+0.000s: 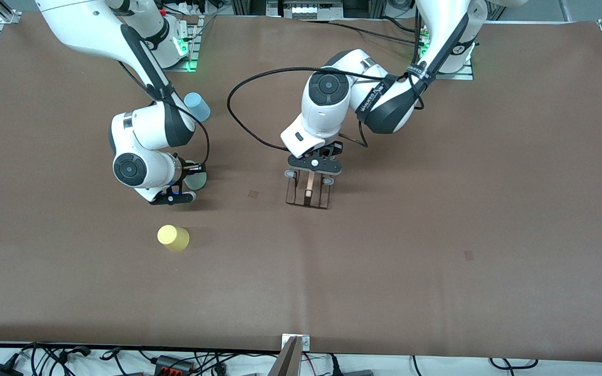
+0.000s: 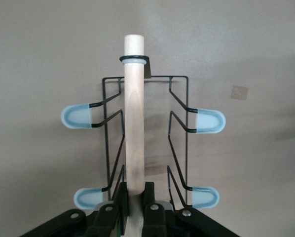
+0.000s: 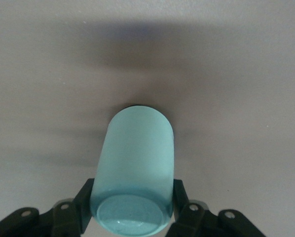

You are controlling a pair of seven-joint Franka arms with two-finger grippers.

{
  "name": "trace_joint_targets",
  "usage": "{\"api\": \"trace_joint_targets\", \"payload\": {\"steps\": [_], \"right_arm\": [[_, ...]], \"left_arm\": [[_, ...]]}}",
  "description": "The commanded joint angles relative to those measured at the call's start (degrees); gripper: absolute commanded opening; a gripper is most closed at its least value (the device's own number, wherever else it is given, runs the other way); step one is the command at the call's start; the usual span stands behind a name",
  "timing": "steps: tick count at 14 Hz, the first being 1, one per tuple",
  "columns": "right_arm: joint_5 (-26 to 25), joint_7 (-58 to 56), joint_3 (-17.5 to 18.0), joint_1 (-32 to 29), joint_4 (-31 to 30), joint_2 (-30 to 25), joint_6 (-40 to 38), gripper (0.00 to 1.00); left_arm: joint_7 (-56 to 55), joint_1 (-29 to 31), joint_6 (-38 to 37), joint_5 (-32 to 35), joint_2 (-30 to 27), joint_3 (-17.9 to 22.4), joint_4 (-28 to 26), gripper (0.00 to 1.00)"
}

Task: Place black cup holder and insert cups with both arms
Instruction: 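Place the holder mid-table with the left gripper while the right gripper lifts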

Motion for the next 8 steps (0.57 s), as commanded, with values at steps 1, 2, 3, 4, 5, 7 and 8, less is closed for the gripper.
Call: {"api": "trace_joint_targets", "payload": {"steps": [1, 2, 3, 4, 5, 7, 8], "right_arm": [[0.8, 0.4, 0.3, 0.0, 8.1, -1.1, -9.3, 0.29], [0.8, 0.3, 0.3, 0.0, 11.9, -0.9, -13.1, 0.29], [0.8, 0.1, 0.3, 0.0, 14.5, -0.6, -15.3, 0.29], [0.8, -0.2, 0.3, 0.0, 16.0, -0.6, -16.1, 0.29], [0.8, -0.3, 0.3, 0.0, 16.4, -0.6, -16.2, 0.29], [0.8, -0.2, 0.4, 0.0, 16.7, -0.6, -16.1, 0.29], [0.8, 0.0, 0.4, 0.2, 16.7, -0.6, -16.2, 0.29]], "left_arm": [[-4.4, -1.5, -1.0, 0.1, 1.5, 0.3, 2.4, 0.00], [-4.9, -2.4, -0.9, 0.3, 2.0, 0.3, 2.4, 0.00], [-4.9, -2.6, -0.9, 0.3, 2.4, 0.3, 2.4, 0.00], [-4.9, -3.2, -0.9, 0.5, 2.7, 0.4, 2.4, 0.03], [-4.9, -3.3, -0.9, 0.5, 3.1, 0.4, 2.4, 0.06], [-4.9, -3.4, -0.9, 0.3, 3.4, 0.4, 2.5, 0.19], [-4.8, -3.1, -1.1, 0.2, 3.2, 0.4, 2.7, 0.34]]}}
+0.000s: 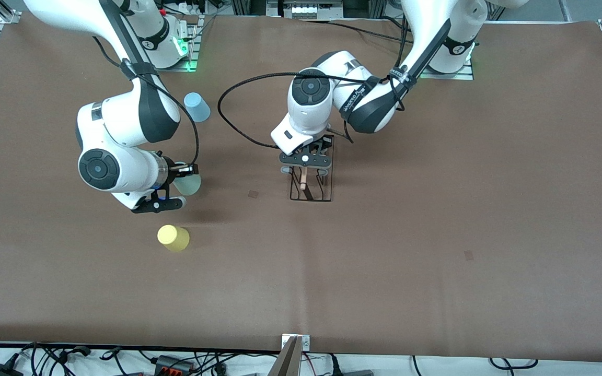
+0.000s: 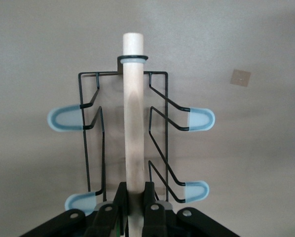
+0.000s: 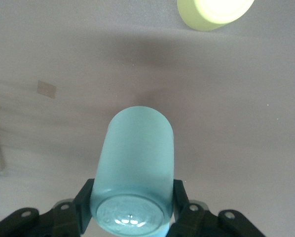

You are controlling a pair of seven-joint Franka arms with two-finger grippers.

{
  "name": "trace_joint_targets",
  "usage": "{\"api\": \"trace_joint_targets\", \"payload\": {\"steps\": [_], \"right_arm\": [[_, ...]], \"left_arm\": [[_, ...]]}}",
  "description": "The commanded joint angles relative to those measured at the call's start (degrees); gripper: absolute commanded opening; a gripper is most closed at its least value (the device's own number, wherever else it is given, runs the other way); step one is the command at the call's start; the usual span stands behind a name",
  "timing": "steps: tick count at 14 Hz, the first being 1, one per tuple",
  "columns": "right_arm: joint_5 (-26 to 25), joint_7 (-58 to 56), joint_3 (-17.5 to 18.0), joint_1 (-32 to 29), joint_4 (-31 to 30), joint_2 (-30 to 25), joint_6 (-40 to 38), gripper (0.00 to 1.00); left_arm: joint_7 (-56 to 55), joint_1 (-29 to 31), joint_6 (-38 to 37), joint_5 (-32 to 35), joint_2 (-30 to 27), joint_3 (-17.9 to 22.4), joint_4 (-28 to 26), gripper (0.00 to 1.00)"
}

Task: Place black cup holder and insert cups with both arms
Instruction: 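Withdraw the left gripper to rest while the right gripper carries the cup over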

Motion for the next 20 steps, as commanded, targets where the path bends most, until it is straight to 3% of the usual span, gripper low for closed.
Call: {"api": "trace_joint_targets", "payload": {"steps": [1, 3, 5, 6, 8, 10, 12, 16, 18, 20], "right_arm": [[0.8, -0.3, 0.3, 0.1, 1.0, 0.7, -0.9, 0.29], [0.9, -0.3, 0.3, 0.1, 0.9, 0.7, -1.0, 0.29], [0.9, 0.3, 0.3, 0.9, 0.9, 0.5, -1.1, 0.29], [0.9, 0.9, 0.3, 2.2, 1.0, 0.4, -2.3, 0.29], [0.9, 5.8, 0.3, 5.8, 2.2, -0.3, -3.6, 0.29], [1.3, 10.2, 0.3, 10.2, 3.6, -0.7, -6.3, 0.29], [5.9, 13.0, 0.3, 13.8, 4.5, -1.0, -7.6, 0.29], [9.6, 20.9, 0.3, 20.0, 6.2, -1.0, -7.7, 0.29], [11.6, 23.0, 0.3, 22.0, 6.1, -1.0, -7.7, 0.29], [12.3, 24.9, 0.3, 23.2, 6.2, -0.7, -7.0, 0.29]], "left_arm": [[-0.5, 0.2, -1.5, 0.2, 0.6, 0.4, 3.6, 0.61], [-0.2, 1.5, -4.8, 0.3, -0.2, 0.5, 5.2, 0.68], [0.4, 5.2, -10.3, 0.4, -1.9, 0.4, 8.0, 0.81], [1.2, 7.4, -13.1, 0.6, -3.3, 0.4, 8.3, 0.82], [7.0, 13.2, -16.1, 0.3, -6.3, 0.4, 8.2, 1.00], [14.6, 19.0, -20.6, 0.3, -8.8, 0.4, 8.3, 1.00], [22.8, 23.7, -24.4, 0.3, -11.4, 1.1, 7.8, 1.00], [32.4, 24.2, -29.5, 0.1, -18.0, 13.7, 5.8, 1.00], [35.2, 24.7, -31.3, 0.1, -20.8, 18.4, 5.6, 1.00], [39.2, 25.8, -30.9, -0.6, -21.1, 20.0, 4.5, 1.00]]}}
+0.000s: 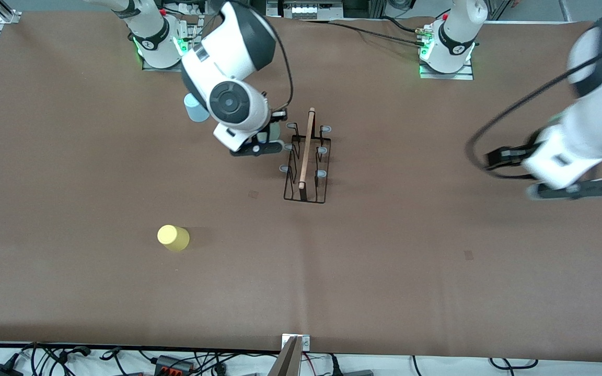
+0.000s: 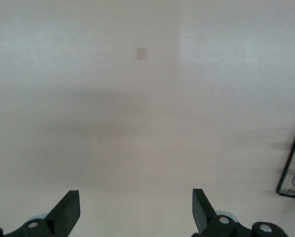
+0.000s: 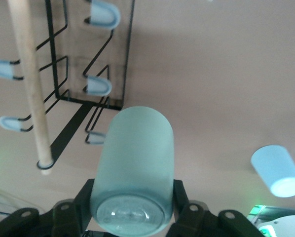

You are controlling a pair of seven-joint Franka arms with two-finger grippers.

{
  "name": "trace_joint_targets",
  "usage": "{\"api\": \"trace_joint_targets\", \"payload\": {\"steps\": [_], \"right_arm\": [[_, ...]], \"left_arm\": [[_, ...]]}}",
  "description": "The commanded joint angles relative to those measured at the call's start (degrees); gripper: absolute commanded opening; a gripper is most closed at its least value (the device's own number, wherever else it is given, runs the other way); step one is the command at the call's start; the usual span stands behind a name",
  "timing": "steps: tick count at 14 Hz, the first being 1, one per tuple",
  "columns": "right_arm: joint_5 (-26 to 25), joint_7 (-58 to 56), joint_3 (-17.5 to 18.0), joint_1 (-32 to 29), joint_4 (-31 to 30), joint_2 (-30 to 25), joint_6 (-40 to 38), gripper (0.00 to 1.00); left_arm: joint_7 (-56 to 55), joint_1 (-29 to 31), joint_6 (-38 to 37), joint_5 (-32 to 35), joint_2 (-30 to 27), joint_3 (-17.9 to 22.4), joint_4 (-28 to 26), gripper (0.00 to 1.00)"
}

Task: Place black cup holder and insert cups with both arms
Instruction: 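Lower the light blue cup onto the holder with the right gripper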

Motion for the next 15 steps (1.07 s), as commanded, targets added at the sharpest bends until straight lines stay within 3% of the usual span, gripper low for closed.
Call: {"api": "trace_joint_targets", "payload": {"steps": [1, 4, 8, 15], "right_arm": [[1.4, 2.2, -0.5, 1.5, 0.9, 0.3, -0.4, 0.29], [1.4, 2.2, -0.6, 3.0, 0.9, 1.1, 0.5, 0.29], [1.9, 2.2, -0.6, 3.0, 0.9, 1.6, 0.9, 0.29], [1.9, 2.2, -0.5, 3.2, 0.9, 2.5, 2.6, 0.29]], "left_arm": [[3.1, 1.7, 1.0, -3.1, -2.7, 1.4, -5.2, 1.00], [3.5, 2.8, 10.2, -4.8, -10.7, 1.7, -17.6, 1.00], [2.5, 2.6, 9.8, 0.6, -10.5, 0.4, -15.8, 1.00], [1.9, 3.6, 9.3, -2.4, -10.6, 0.4, -15.4, 1.00]]}}
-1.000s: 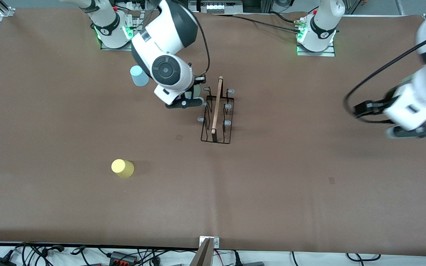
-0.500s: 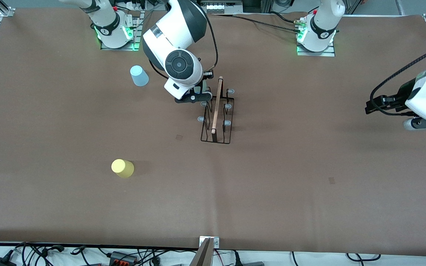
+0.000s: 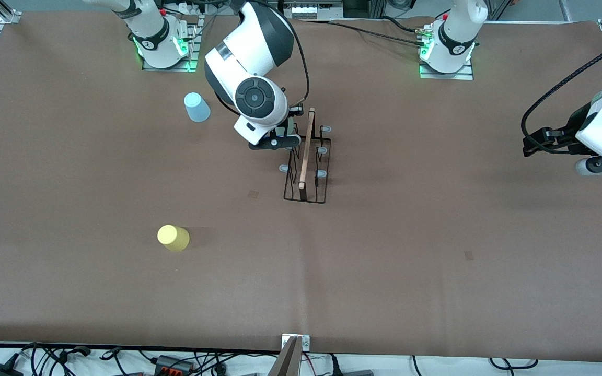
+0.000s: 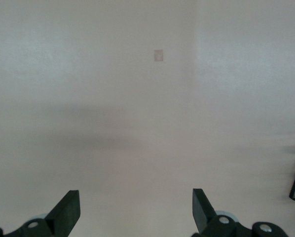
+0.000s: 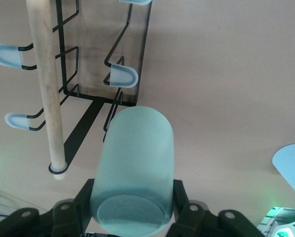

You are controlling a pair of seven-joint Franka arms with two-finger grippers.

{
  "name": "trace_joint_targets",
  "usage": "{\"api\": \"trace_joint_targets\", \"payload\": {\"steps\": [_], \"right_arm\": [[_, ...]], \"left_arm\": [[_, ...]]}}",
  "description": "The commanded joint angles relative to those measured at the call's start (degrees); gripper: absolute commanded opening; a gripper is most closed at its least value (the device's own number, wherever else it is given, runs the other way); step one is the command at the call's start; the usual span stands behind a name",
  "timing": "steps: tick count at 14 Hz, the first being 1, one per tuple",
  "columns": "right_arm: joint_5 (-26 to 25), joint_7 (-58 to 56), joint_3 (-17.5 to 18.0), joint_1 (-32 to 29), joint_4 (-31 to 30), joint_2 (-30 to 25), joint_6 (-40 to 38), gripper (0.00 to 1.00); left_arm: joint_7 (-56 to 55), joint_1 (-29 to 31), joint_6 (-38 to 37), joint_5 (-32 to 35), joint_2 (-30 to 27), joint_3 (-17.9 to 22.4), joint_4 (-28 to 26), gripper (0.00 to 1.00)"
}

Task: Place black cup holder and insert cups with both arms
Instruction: 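Lower the light blue cup onto the holder with the right gripper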

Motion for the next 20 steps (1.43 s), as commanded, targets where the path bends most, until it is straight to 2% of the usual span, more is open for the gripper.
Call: {"api": "trace_joint_targets", "payload": {"steps": [1, 5, 20], "right_arm": [[1.1, 0.7, -0.4, 1.2, 0.9, 0.5, 0.1, 0.29], [2.5, 1.0, -0.4, 1.6, 0.9, 0.5, 0.2, 0.29], [2.2, 1.0, -0.5, 2.4, 1.2, 4.4, 2.4, 0.29]], "left_arm": [[-0.4, 0.5, 0.4, -1.1, -1.3, -0.3, -1.2, 1.00], [-0.4, 0.5, 0.2, -1.1, -1.3, -0.3, -1.2, 1.00], [-0.3, 0.5, 0.1, -1.4, -1.3, -0.5, -1.2, 1.00]]}}
